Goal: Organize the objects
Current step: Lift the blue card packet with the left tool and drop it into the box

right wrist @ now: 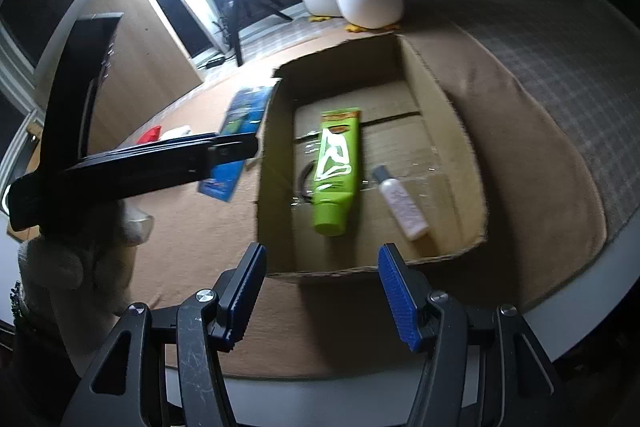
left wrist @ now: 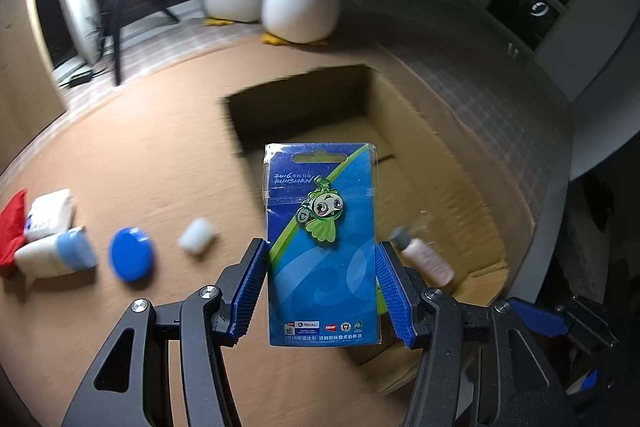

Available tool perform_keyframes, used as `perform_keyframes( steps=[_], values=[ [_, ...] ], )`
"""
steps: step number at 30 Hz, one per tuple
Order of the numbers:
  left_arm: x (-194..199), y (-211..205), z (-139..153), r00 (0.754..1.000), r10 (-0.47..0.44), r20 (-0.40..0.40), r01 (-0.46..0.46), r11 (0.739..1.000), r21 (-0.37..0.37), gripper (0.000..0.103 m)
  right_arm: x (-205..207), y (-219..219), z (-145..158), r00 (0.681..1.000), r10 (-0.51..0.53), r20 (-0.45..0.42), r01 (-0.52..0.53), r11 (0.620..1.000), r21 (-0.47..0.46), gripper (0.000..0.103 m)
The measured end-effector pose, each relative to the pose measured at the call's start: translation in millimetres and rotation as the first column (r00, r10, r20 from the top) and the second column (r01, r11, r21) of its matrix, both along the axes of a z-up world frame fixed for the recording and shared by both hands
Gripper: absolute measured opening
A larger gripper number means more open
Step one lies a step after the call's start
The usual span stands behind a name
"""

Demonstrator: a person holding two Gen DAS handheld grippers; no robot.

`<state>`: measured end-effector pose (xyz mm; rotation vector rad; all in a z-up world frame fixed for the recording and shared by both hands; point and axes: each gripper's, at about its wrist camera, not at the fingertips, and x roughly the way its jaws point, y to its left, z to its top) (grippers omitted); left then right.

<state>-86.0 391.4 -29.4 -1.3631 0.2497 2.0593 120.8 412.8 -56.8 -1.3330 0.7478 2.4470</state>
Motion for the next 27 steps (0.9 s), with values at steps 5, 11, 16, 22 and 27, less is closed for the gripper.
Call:
perform_keyframes(
  steps=[5, 11, 16, 22, 27],
  values=[
    [4, 22, -4, 0.999, -0.034, 0.038, 0.033, 0.999, 0.013, 0.06, 8, 12, -2, 1.0, -0.019, 0.008, 0.019, 1.0, -0.001, 0.055],
    [-4, -1, 1, 1.0, 0.016, 0.021, -0.016, 1.0, 0.017, 0.062, 4, 13, -2, 1.0, -0.011, 0.007, 0.011, 1.0, -0.008, 0.055],
    [-24, -58, 5, 0.994, 0.114, -0.003, -0.114, 0.994, 0.007, 0.062, -8, 0, -1, 1.0, 0.017, 0.005, -0.017, 1.0, -0.015, 0.055],
    [-57, -142, -4, 0.961, 0.277, -0.011, -0.277, 0.96, -0.038, 0.062, -32, -26, 0, 0.998, 0.066, 0.0, -0.066, 0.998, -0.024, 0.054],
    [-87, -212, -17, 0.921, 0.389, -0.001, -0.388, 0.918, -0.087, 0.062, -53, -49, 0, 0.994, 0.105, -0.002, -0.105, 0.994, -0.036, 0.054]
  ],
)
